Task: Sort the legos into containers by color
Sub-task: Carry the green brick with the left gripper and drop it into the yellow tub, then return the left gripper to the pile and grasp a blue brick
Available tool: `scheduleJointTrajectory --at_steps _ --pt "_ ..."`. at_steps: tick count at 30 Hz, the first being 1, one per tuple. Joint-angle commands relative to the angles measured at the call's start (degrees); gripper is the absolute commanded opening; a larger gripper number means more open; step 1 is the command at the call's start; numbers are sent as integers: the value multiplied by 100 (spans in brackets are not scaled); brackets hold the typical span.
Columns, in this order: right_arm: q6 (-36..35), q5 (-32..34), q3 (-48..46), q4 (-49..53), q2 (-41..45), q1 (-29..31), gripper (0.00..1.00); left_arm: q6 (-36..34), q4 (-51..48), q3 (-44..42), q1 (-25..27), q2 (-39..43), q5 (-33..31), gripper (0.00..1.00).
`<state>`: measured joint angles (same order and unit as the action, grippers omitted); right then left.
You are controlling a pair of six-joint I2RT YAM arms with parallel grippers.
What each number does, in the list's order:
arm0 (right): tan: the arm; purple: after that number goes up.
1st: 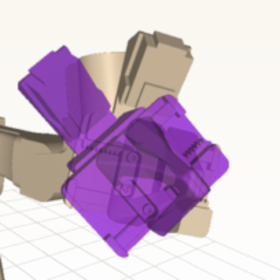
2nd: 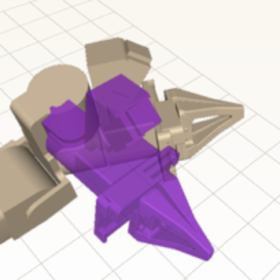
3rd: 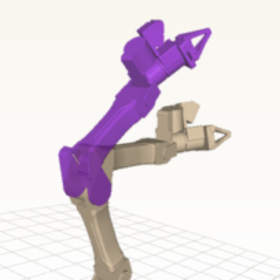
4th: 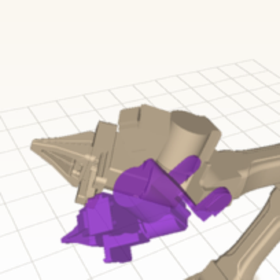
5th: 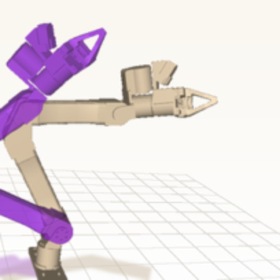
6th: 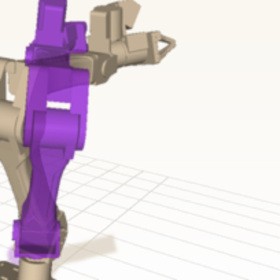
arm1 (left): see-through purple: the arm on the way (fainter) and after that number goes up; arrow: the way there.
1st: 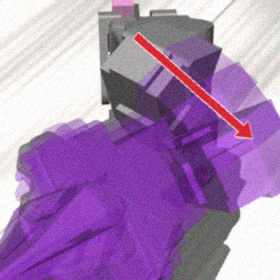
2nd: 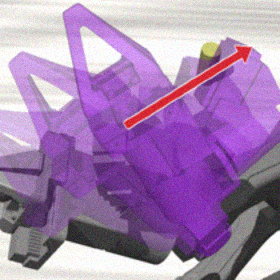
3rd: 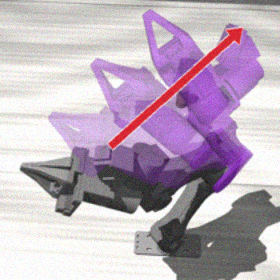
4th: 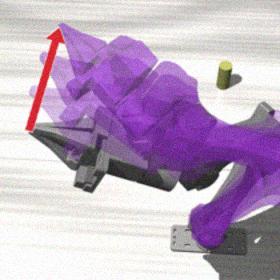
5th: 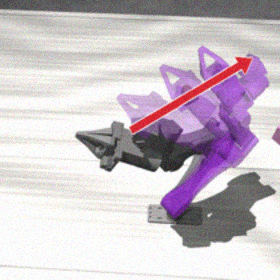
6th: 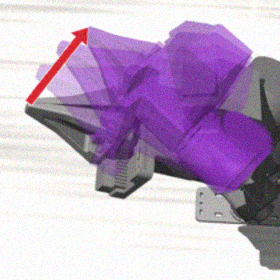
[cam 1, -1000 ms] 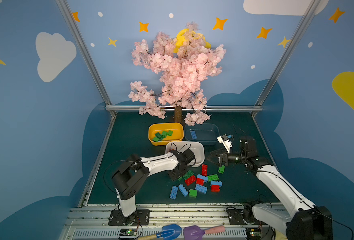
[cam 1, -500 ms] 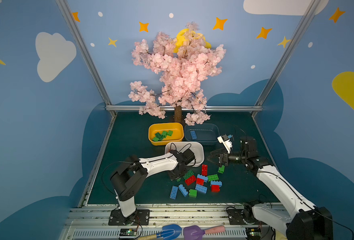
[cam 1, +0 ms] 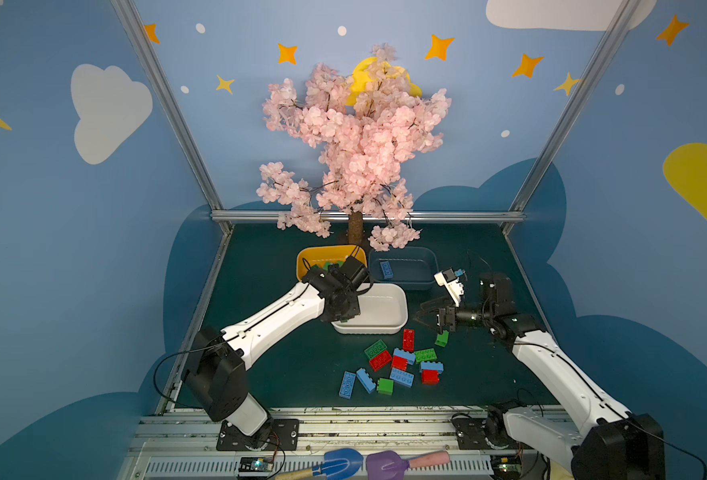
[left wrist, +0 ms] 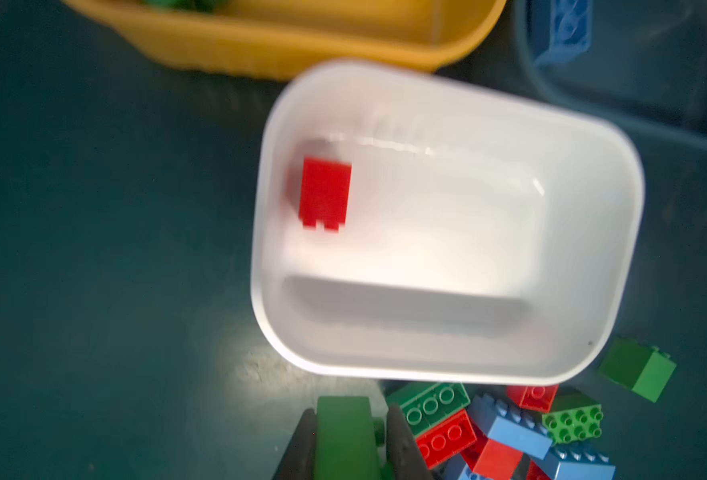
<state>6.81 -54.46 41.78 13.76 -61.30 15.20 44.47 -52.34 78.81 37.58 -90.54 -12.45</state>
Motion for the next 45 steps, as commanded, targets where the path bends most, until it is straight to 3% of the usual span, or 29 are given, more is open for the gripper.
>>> scheduleJointTrajectory --at_steps 1,6,10,18,25,33,40,45 --pt "72 -23 6 -199 30 -17 93 -1635 250 320 -541 -151 -39 20" --pt "119 -65 74 -299 -80 -16 93 -2539 734 1119 -1251 -1008 242 20" --pt "184 -67 109 -412 -163 13 93 -2856 883 1937 -1556 -1862 432 21" --pt "225 -62 111 -559 -356 63 93 -3060 672 3405 -1729 -3420 711 21" --pt "170 -48 111 -515 -437 72 92 -3190 -144 4454 -1768 -4385 262 23" --pt "133 -74 135 -507 -535 66 93 -3584 -445 4189 -1768 -4177 212 32" --pt "141 -131 248 -498 -626 101 92 -3692 -566 4027 -1763 -3702 449 58" --pt "114 -101 271 -370 -525 122 93 -3515 -625 3435 -1752 -3016 987 69"
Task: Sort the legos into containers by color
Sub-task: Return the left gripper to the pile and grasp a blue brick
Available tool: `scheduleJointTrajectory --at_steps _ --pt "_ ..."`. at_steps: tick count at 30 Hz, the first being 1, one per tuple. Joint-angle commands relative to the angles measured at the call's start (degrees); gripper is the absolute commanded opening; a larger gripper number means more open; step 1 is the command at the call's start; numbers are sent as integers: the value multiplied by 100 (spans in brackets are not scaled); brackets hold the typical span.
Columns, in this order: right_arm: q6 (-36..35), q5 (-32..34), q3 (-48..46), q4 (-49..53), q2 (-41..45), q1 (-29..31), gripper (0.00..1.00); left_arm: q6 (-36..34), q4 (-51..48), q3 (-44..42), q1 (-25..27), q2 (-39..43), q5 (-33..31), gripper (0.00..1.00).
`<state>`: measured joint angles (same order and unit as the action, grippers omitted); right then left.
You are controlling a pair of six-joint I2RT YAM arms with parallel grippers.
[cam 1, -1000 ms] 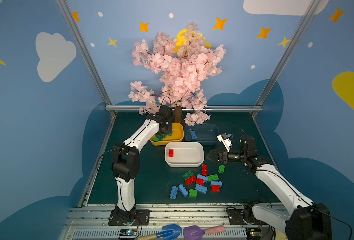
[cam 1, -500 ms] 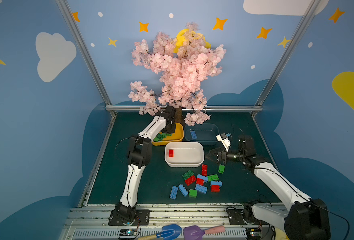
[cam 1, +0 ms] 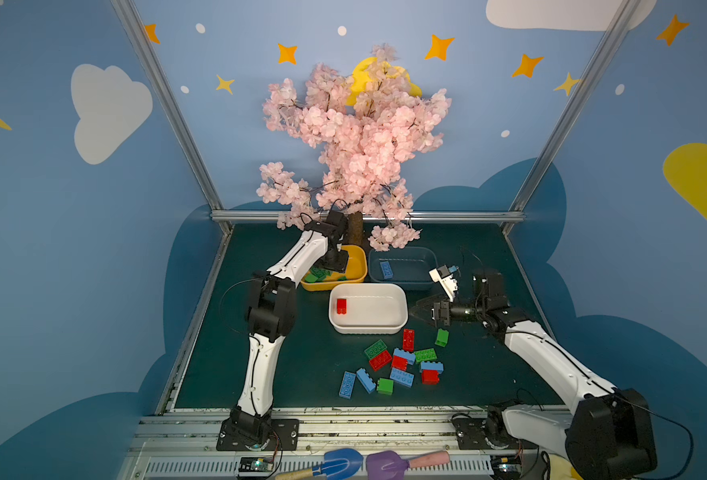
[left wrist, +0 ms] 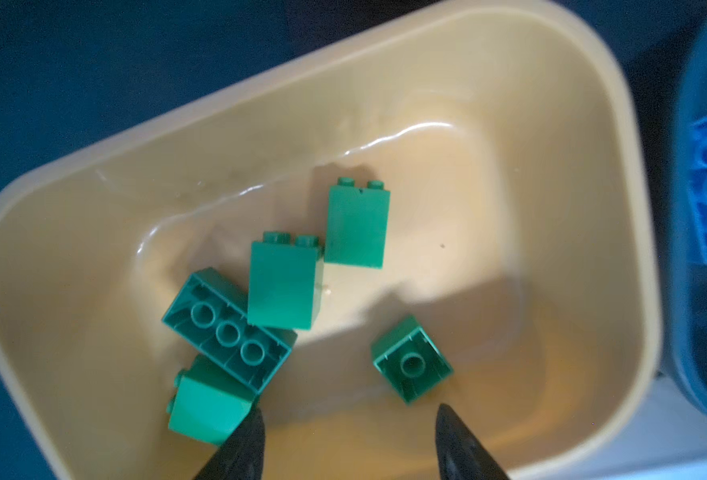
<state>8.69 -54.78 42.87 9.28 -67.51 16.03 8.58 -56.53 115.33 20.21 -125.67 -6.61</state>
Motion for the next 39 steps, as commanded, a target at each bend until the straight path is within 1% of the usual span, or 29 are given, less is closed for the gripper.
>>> scheduleJointTrajectory --at_steps 1,6,10,12,15,20,26,28,30,32,34,39 --pt "-77 -68 159 121 126 47 92 128 -187 -415 -7 695 540 71" --pt "-34 35 90 283 305 154 93 482 92 -1914 96 1840 1117 77" --pt "-8 137 -11 405 497 236 93 820 305 -3182 355 2790 1321 83" --pt "28 178 -53 423 553 268 93 1024 361 -3750 572 3214 1371 85" --pt "23 275 -69 536 585 334 93 1376 380 -4429 916 3715 1226 87" --pt "-9 423 -60 685 595 425 93 2091 504 -5187 1672 4339 1149 89" --pt "-81 551 -16 827 607 478 93 3070 367 -5884 2695 4734 855 88" --pt "-83 574 -29 826 610 483 93 3347 441 -6087 3006 4832 863 86" --pt "-94 581 -25 848 599 496 93 3570 615 -6328 3261 4851 913 82" --pt "-101 586 -30 842 589 502 93 3697 697 -6493 3453 4772 878 78" --pt "-91 599 -33 825 589 513 93 3780 840 -6602 3584 4642 849 76" --pt "-68 621 -84 795 590 530 93 3892 1206 -6541 3822 4125 833 72"
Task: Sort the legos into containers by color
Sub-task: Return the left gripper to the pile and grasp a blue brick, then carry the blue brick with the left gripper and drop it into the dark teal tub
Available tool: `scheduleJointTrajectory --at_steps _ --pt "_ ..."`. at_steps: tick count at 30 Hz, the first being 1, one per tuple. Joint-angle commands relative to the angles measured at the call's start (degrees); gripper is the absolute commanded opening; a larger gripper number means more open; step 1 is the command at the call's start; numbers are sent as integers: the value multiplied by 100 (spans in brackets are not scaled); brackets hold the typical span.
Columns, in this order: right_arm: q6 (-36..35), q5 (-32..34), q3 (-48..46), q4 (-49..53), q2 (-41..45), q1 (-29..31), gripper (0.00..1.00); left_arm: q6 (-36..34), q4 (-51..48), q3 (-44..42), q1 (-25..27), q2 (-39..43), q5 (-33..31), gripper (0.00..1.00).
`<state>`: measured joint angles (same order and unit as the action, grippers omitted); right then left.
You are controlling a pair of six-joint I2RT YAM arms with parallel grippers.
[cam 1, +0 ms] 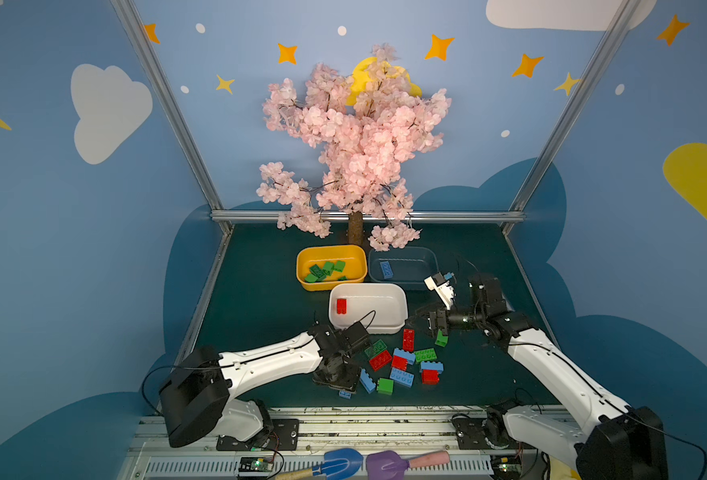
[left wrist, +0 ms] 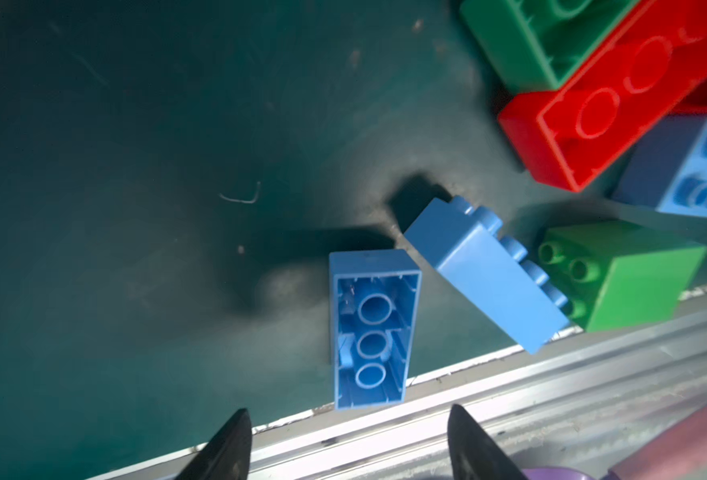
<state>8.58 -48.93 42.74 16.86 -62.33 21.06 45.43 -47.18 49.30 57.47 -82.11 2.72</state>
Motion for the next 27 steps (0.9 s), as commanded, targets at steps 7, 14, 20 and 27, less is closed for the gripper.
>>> scheduleJointTrajectory --at_steps 7,14,20,27 --pt "-65 70 -117 17 109 39 93 278 426 223 229 -936 -262 59" --pt "-119 172 -125 101 217 20 93 249 -26 417 228 -913 -513 34" --pt "-11 347 -152 -50 276 -47 93 -244 -887 1343 -109 -512 -880 33" --pt "21 506 -75 -109 300 -161 93 -1445 -826 2917 -988 -1026 -823 33"
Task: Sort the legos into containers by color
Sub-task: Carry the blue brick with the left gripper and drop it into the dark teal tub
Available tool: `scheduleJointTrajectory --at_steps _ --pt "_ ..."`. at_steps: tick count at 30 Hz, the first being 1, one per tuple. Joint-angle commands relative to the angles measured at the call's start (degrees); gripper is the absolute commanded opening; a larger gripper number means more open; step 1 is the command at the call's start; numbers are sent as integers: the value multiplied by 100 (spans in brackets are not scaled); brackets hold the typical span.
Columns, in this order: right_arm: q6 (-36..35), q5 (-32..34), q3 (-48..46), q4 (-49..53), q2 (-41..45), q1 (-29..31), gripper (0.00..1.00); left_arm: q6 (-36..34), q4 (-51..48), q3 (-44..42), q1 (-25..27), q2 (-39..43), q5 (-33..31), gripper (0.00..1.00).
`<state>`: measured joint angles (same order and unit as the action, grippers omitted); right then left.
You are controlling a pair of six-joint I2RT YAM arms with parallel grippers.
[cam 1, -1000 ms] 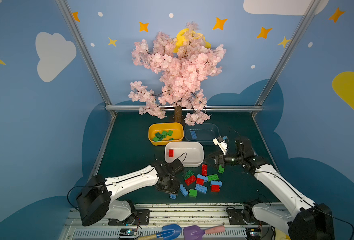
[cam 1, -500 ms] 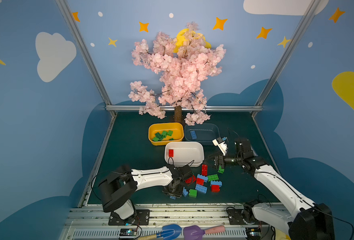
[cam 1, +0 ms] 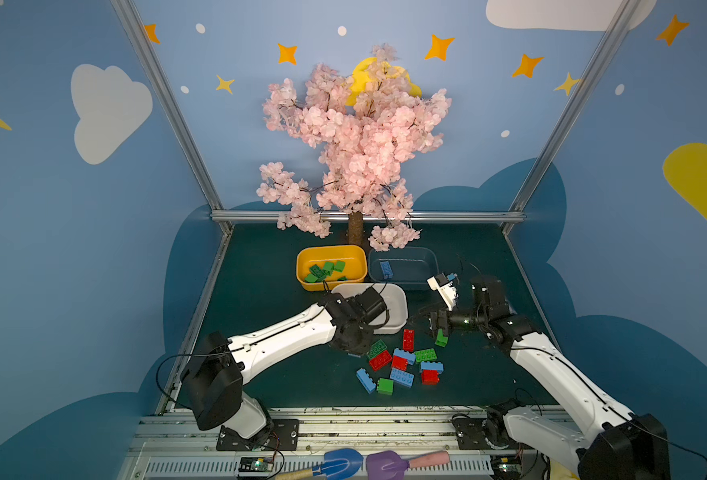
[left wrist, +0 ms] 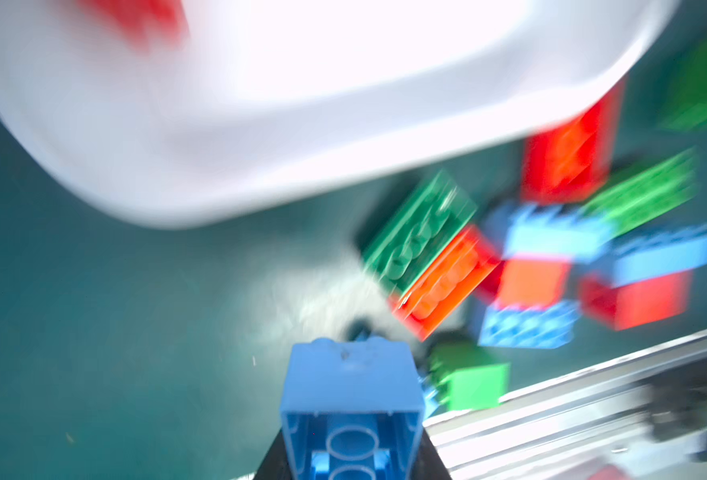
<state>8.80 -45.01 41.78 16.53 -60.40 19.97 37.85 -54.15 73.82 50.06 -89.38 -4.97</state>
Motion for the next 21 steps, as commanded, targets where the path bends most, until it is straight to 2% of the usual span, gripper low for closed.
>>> scheduleJointTrajectory --at_steps 1,8,14,21 --pt "8 161 32 -74 133 -79 93 -869 -144 790 -359 -515 -31 33" --pt "81 383 23 -146 290 -215 93 -1654 370 2691 -963 -2072 -155 34" --pt "49 327 52 -113 343 -352 93 -1942 482 4160 -1223 -3336 -394 34" --pt "50 256 -25 -151 406 -462 93 -2101 843 5147 -1453 -4313 -671 33"
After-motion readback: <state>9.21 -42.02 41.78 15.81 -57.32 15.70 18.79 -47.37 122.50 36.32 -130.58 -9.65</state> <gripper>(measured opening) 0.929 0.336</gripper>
